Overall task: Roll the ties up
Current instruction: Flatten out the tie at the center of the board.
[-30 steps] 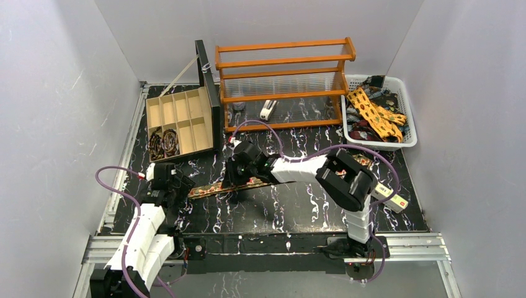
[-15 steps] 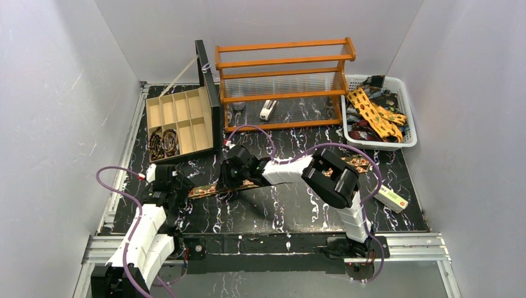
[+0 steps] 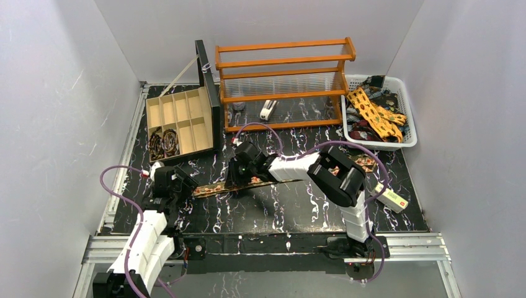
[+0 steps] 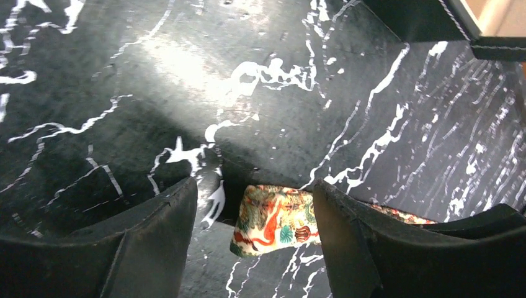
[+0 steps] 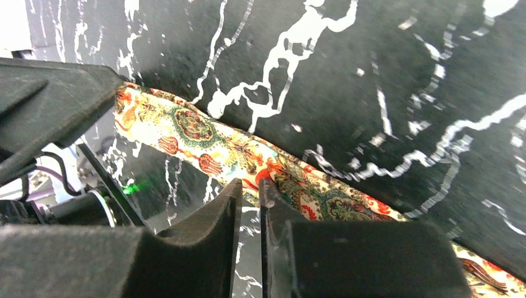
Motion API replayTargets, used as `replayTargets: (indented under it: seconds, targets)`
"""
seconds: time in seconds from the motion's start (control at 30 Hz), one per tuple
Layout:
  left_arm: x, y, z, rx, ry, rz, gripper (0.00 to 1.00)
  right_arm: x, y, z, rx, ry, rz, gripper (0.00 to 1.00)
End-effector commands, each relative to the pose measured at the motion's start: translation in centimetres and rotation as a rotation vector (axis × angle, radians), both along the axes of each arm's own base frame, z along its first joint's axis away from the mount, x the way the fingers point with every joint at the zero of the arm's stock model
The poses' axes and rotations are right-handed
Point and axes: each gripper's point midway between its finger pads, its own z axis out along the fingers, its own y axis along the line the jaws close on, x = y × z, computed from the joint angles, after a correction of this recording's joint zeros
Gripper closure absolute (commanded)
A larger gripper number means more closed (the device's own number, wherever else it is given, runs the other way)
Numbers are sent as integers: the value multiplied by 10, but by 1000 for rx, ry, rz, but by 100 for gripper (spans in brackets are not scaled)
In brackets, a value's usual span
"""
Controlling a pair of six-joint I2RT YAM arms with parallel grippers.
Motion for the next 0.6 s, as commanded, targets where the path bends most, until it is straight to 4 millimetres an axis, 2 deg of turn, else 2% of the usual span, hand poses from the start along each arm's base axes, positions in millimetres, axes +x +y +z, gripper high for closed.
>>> replayTargets:
  seconds: [0.0, 0.2, 0.33, 0.57]
  targets:
    - [2, -20, -3, -61, -25, -122, 34, -4, -46, -20, -134, -4, 26, 74]
    - [6, -47, 2, -164, -81, -241, 35, 1, -64, -13, -151, -29, 72, 72]
    - [7, -60, 6, -221, -107, -296, 39, -3, -65, -1, -127, -39, 96, 71]
    - [9, -74, 11, -279, -148, -365, 49, -2, -64, -1, -131, -34, 108, 71]
